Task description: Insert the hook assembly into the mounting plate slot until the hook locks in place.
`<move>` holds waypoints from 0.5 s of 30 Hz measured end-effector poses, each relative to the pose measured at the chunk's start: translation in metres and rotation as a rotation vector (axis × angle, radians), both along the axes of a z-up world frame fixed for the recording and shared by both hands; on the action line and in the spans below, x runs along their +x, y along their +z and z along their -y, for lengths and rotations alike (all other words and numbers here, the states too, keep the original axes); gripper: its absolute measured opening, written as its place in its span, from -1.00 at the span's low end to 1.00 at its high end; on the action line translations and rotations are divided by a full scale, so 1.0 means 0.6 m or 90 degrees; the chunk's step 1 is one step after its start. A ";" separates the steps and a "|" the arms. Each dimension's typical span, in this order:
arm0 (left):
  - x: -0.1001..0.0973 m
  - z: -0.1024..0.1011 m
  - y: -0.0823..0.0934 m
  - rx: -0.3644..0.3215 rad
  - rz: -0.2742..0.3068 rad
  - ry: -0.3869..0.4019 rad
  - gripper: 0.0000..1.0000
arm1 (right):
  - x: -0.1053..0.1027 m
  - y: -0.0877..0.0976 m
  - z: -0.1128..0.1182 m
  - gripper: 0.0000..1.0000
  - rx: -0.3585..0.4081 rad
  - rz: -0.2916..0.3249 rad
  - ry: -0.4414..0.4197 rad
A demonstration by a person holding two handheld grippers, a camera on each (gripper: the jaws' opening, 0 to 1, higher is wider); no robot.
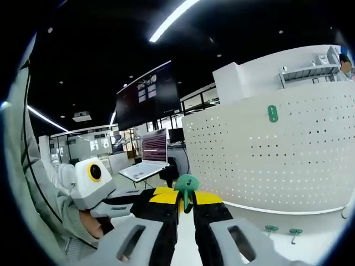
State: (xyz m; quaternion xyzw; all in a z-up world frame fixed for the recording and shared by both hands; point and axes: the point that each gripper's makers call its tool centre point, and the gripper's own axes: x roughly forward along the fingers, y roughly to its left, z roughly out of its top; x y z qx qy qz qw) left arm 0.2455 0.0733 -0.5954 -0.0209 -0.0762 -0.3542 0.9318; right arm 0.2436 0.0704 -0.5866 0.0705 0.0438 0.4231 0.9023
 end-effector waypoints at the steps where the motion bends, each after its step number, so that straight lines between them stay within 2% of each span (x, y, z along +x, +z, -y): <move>1: -0.001 0.001 0.001 -0.003 0.000 -0.002 -0.93 | 0.000 0.001 0.000 -0.87 0.002 0.001 0.000; 13: 0.000 0.003 -0.003 0.003 -0.006 -0.004 -0.93 | -0.005 -0.003 -0.003 -0.97 -0.002 -0.005 0.011; 15: 0.001 0.003 -0.004 0.006 -0.005 -0.002 -0.93 | -0.008 -0.002 -0.006 -0.97 -0.021 0.015 0.007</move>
